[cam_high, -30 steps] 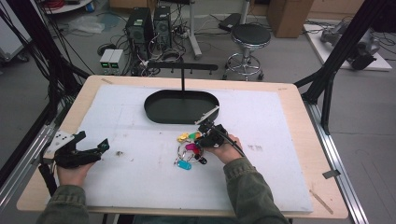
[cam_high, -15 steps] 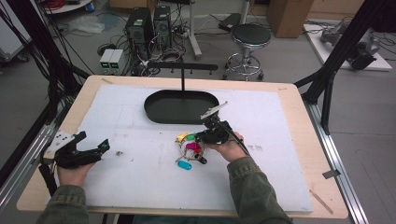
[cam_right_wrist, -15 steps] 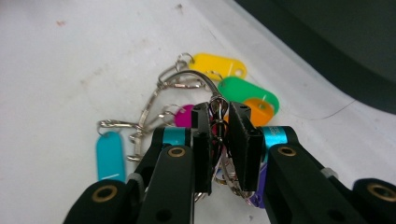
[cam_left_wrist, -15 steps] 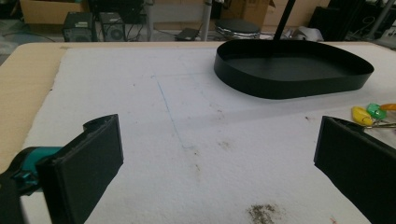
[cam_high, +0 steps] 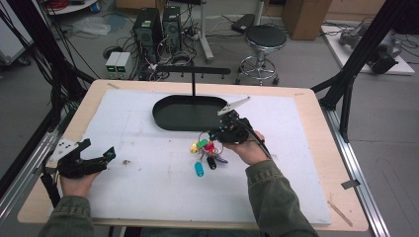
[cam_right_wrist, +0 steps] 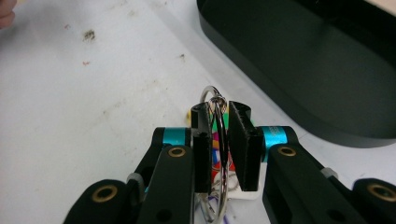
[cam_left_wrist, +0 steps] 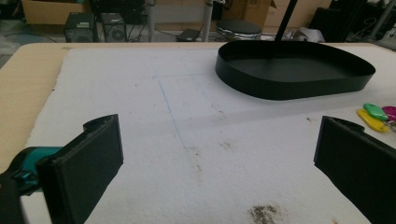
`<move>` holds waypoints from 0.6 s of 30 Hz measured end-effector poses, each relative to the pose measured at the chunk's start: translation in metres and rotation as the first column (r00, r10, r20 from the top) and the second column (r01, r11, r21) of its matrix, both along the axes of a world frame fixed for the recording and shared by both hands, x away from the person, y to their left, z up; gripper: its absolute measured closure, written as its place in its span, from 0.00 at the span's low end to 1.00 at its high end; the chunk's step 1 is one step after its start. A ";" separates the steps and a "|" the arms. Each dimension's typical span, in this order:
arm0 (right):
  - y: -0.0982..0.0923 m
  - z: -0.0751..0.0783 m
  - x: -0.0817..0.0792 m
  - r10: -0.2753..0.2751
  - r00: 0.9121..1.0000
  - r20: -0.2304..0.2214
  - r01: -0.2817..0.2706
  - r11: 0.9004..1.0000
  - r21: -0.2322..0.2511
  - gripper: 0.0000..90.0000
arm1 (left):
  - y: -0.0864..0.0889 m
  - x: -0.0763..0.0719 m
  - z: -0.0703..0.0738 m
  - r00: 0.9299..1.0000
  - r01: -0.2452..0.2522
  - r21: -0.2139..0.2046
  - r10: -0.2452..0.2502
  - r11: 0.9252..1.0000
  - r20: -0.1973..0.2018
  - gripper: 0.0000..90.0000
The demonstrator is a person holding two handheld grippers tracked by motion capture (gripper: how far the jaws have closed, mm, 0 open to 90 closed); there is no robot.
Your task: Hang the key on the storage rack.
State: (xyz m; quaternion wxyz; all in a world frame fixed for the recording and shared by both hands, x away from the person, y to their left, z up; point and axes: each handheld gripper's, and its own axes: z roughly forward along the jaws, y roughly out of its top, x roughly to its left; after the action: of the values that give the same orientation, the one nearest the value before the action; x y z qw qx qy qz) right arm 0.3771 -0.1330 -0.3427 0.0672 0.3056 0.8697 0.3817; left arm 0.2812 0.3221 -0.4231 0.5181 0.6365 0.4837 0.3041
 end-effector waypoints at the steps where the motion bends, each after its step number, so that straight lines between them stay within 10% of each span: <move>1: -0.001 0.002 0.000 -0.001 1.000 0.004 0.001 1.000 0.001 0.89 | 0.000 0.000 0.000 1.000 -0.001 0.000 0.001 1.000 0.001 0.02; 18: -0.002 0.060 0.006 0.006 0.998 0.070 -0.007 1.000 0.023 0.89 | -0.001 0.001 -0.001 1.000 0.007 0.001 -0.007 1.000 -0.003 0.02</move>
State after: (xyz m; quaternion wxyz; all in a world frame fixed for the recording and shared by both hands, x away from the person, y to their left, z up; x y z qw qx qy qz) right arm 0.3831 -0.1346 -0.2827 0.0930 0.2899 0.8633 0.4025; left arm 0.2819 0.3215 -0.4237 0.5181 0.6389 0.4820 0.3019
